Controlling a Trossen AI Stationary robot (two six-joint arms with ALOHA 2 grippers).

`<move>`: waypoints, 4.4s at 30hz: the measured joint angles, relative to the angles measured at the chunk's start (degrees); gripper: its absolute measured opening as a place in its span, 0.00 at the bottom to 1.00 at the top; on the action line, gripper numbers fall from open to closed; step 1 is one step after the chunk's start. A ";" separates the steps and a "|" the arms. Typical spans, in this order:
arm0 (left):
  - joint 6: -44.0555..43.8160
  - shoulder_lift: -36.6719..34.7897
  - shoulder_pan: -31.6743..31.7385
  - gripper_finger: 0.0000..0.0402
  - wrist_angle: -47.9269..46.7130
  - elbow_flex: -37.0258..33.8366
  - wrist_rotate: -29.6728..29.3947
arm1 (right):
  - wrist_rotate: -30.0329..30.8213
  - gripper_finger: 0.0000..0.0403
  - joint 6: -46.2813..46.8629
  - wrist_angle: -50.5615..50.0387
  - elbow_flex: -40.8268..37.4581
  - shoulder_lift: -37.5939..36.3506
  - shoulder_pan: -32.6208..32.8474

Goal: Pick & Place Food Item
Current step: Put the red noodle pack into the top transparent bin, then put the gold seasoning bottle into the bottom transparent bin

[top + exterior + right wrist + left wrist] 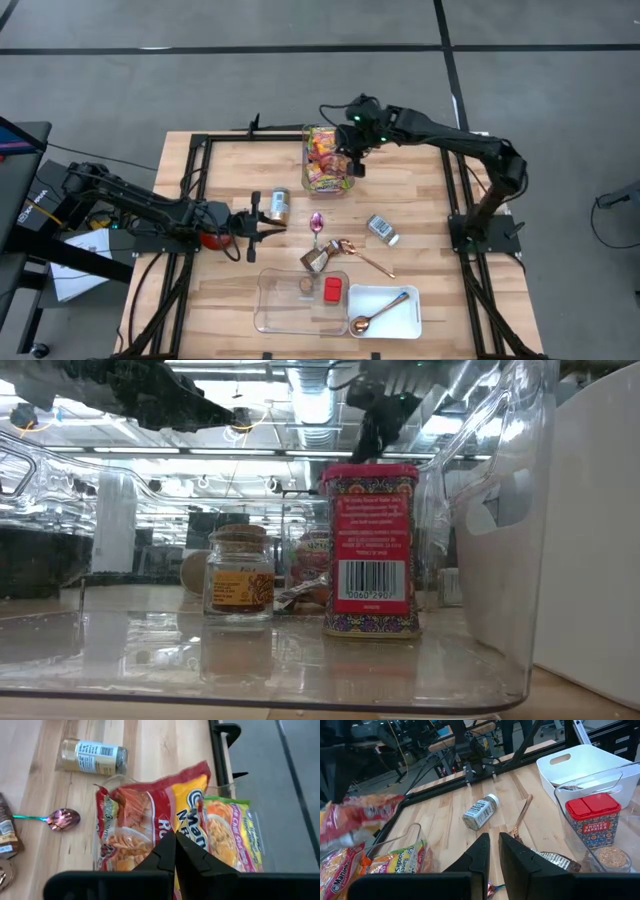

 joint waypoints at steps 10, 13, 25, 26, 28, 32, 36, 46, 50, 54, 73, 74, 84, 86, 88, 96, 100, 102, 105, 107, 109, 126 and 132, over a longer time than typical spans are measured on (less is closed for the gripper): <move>-0.02 0.00 0.00 0.09 -0.42 0.02 -0.02 | -1.47 0.00 1.99 -0.60 4.92 7.16 0.37; -0.02 0.00 0.02 0.09 -0.46 0.02 -0.01 | -1.66 0.00 2.80 -0.55 4.92 8.49 0.16; -0.24 0.00 0.00 0.09 -0.48 0.02 0.00 | -1.46 0.00 3.27 -0.52 4.92 8.90 0.16; -0.24 0.00 0.02 0.09 -0.48 0.02 -0.02 | -1.46 0.00 3.27 -0.54 4.92 8.90 0.16; -0.24 0.00 0.00 0.09 -0.48 0.02 -0.02 | -1.46 0.00 3.27 -0.51 4.92 8.90 0.16; -0.26 0.00 0.01 0.09 -0.48 0.02 -0.01 | -1.46 0.00 3.27 -0.51 4.92 8.90 0.16; -0.26 0.00 0.01 0.09 -0.48 0.02 -0.01 | -1.46 0.00 3.25 -0.51 4.90 8.90 0.16; -0.28 0.00 0.02 0.09 -0.48 0.02 -0.02 | -1.46 0.00 3.25 -0.54 4.92 8.88 0.16; -0.42 0.00 0.02 0.09 -0.48 0.02 0.00 | -1.49 0.00 3.25 -0.52 4.88 8.88 0.16; -0.42 0.00 0.02 0.09 -0.48 0.02 -0.01 | -2.01 0.00 3.29 -0.52 4.29 8.84 0.23; -0.66 0.00 0.01 0.09 -0.46 0.02 0.00 | -2.74 0.00 4.98 4.23 -0.04 8.82 0.25; -0.66 0.00 0.02 0.09 -0.46 0.02 0.00 | -2.71 0.00 5.00 4.53 -0.04 8.82 0.25; -0.69 0.00 0.00 0.09 -0.46 0.02 0.00 | -2.56 0.00 5.66 4.67 -0.04 8.82 0.25; -0.70 0.00 0.00 0.09 -0.46 0.02 0.00 | -2.56 0.00 6.03 4.64 -0.04 8.82 0.25; -0.70 0.00 0.02 0.09 -0.46 0.02 0.00 | -2.55 0.00 6.25 4.80 0.06 9.37 0.26; -0.92 0.00 -0.13 0.09 -0.37 0.02 0.00 | -1.29 0.00 6.03 4.62 0.03 13.84 0.41; -0.92 0.00 -0.13 0.09 -0.39 0.02 0.00 | -1.38 0.00 5.98 4.71 0.15 14.39 0.10; -0.92 0.00 -0.13 0.09 -0.37 0.02 0.00 | -1.36 0.00 5.81 4.71 0.15 14.37 0.10; -0.90 0.00 -0.13 0.09 -0.34 0.02 0.00 | -1.38 0.00 5.79 4.59 0.09 14.02 0.12; -0.91 0.00 -0.13 0.09 -0.37 0.02 0.00 | -1.38 0.00 5.61 4.62 0.08 14.02 0.12; -0.90 0.00 -0.13 0.09 -0.37 0.02 0.00 | -1.44 0.01 4.84 4.60 0.07 14.02 0.12; -0.90 0.00 -0.13 0.09 -0.44 0.02 0.00 | -1.49 0.38 4.73 5.06 1.48 14.02 -0.12; -0.90 0.00 -0.13 0.09 -0.47 0.02 0.00 | -2.29 0.52 4.96 4.35 1.55 11.80 -0.54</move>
